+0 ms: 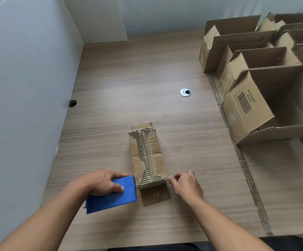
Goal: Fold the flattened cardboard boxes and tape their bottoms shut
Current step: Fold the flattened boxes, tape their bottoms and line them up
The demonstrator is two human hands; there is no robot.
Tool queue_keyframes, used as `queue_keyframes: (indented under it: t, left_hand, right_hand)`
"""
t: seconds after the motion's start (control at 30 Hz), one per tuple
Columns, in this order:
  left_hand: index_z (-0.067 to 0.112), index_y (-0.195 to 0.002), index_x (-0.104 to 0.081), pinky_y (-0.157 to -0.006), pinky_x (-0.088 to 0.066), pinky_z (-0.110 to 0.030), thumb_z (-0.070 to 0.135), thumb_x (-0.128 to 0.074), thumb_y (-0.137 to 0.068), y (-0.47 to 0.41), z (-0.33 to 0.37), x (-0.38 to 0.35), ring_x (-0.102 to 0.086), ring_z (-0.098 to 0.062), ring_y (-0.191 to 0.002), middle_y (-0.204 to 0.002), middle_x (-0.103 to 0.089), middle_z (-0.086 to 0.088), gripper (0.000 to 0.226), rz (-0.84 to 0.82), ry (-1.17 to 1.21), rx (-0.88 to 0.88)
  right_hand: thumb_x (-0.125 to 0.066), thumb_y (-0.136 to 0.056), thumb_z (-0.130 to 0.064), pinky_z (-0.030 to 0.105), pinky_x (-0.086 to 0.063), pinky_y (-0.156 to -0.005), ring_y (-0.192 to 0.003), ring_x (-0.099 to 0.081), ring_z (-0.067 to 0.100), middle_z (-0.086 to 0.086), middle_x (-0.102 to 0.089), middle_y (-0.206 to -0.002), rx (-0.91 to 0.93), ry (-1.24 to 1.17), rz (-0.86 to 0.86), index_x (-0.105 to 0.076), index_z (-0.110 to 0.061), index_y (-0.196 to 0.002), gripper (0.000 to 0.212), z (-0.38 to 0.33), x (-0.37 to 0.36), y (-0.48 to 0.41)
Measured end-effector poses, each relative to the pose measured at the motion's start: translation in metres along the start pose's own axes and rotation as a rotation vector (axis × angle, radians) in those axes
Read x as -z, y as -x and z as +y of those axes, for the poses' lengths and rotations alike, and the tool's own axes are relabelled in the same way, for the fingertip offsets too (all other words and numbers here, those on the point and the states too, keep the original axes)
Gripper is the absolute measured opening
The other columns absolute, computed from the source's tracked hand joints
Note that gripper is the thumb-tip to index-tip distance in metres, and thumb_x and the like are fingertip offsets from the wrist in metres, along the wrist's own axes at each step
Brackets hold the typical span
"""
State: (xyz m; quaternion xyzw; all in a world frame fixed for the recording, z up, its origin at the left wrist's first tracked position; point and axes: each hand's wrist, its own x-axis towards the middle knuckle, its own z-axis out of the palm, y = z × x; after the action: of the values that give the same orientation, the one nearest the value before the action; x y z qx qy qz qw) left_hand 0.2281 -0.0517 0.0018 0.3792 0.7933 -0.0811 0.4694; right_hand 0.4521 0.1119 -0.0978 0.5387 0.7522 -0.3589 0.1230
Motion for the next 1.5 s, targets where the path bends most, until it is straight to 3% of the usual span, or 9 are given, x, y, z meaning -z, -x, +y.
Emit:
queue_keyframes:
  t: [0.1, 0.23, 0.37, 0.47, 0.6, 0.73, 1.07, 1.2, 1.5]
  left_hand:
    - [0.063, -0.137, -0.041, -0.100, -0.042, -0.035, 0.053, -0.059, -0.088, -0.001, 0.000, 0.000, -0.054, -0.011, -0.110, -0.131, -0.057, 0.013, 0.053, 0.008, -0.006, 0.009]
    - [0.063, -0.135, -0.041, -0.100, -0.043, -0.036, 0.053, -0.059, -0.088, 0.000, 0.000, -0.001, -0.055, -0.011, -0.109, -0.129, -0.057, 0.014, 0.052, 0.012, -0.010, 0.013]
    - [0.061, -0.136, -0.042, -0.094, -0.043, -0.032, 0.051, -0.059, -0.089, 0.000, 0.002, -0.001, -0.055, -0.011, -0.109, -0.130, -0.057, 0.014, 0.052, 0.015, -0.025, 0.012]
    - [0.060, -0.138, -0.041, -0.085, -0.040, -0.030, 0.050, -0.058, -0.091, 0.000, 0.006, 0.000, -0.054, -0.012, -0.106, -0.129, -0.057, 0.013, 0.051, 0.014, -0.032, 0.015]
    - [0.059, -0.138, -0.042, -0.089, -0.043, -0.031, 0.049, -0.059, -0.091, 0.000, 0.005, 0.000, -0.055, -0.012, -0.108, -0.129, -0.058, 0.013, 0.051, 0.009, -0.030, 0.010]
    - [0.060, -0.138, -0.041, -0.090, -0.043, -0.030, 0.049, -0.059, -0.091, 0.000, 0.006, 0.000, -0.054, -0.012, -0.108, -0.130, -0.057, 0.012, 0.052, 0.011, -0.032, 0.007]
    - [0.062, -0.136, -0.042, -0.092, -0.043, -0.032, 0.050, -0.059, -0.089, -0.002, 0.002, 0.000, -0.055, -0.012, -0.109, -0.130, -0.058, 0.014, 0.052, 0.004, -0.012, 0.000]
    - [0.060, -0.138, -0.041, -0.089, -0.042, -0.032, 0.048, -0.059, -0.091, -0.002, 0.003, -0.001, -0.055, -0.013, -0.108, -0.129, -0.058, 0.012, 0.052, 0.007, -0.014, -0.002]
    - [0.061, -0.136, -0.043, -0.097, -0.047, -0.037, 0.047, -0.060, -0.089, -0.001, 0.003, -0.004, -0.057, -0.014, -0.106, -0.122, -0.059, 0.013, 0.052, 0.011, 0.022, -0.004]
  right_hand:
    - [-0.055, -0.090, -0.062, 0.037, -0.049, -0.091, -0.116, -0.056, 0.028, 0.001, -0.044, -0.123, 0.046, 0.024, 0.048, -0.063, -0.036, -0.123, 0.043, 0.002, -0.002, 0.001]
    - [-0.061, -0.083, -0.067, 0.039, -0.046, -0.093, -0.123, -0.051, 0.031, 0.006, -0.038, -0.134, 0.042, 0.073, 0.048, -0.030, -0.030, -0.146, 0.080, 0.011, -0.005, -0.004]
    - [-0.069, -0.089, -0.040, 0.030, -0.047, -0.085, -0.105, -0.057, 0.021, -0.001, -0.053, -0.111, 0.241, -0.101, 0.052, -0.060, -0.024, -0.117, 0.034, 0.016, -0.014, -0.011]
    - [-0.065, -0.094, -0.021, 0.020, -0.037, -0.071, -0.086, -0.060, 0.016, -0.006, -0.064, -0.088, 0.316, -0.253, -0.005, -0.067, -0.022, -0.091, 0.003, 0.015, -0.022, -0.008]
    - [-0.065, -0.093, -0.019, 0.023, -0.043, -0.073, -0.084, -0.064, 0.014, -0.008, -0.069, -0.083, 0.214, -0.381, -0.033, -0.061, -0.031, -0.079, 0.018, 0.018, -0.030, -0.006]
    - [-0.069, -0.086, -0.025, 0.036, -0.056, -0.076, -0.079, -0.068, 0.018, -0.004, -0.073, -0.080, 0.144, -0.467, -0.085, -0.065, -0.024, -0.078, 0.009, 0.024, -0.034, -0.012]
    - [-0.066, -0.081, -0.027, 0.035, -0.041, -0.064, -0.067, -0.053, 0.016, -0.004, -0.062, -0.067, 0.110, -0.670, -0.236, -0.058, -0.022, -0.098, 0.019, 0.018, -0.032, -0.003]
    - [-0.069, -0.084, -0.029, 0.034, -0.037, -0.064, -0.061, -0.047, 0.010, -0.005, -0.060, -0.061, 0.191, -0.717, -0.201, -0.053, -0.016, -0.094, 0.022, 0.019, -0.028, 0.006]
    - [-0.076, -0.083, -0.021, 0.031, -0.038, -0.064, -0.066, -0.047, 0.012, 0.007, -0.069, -0.076, 0.187, -0.868, -0.186, -0.049, -0.015, -0.093, 0.030, 0.011, -0.013, 0.028]
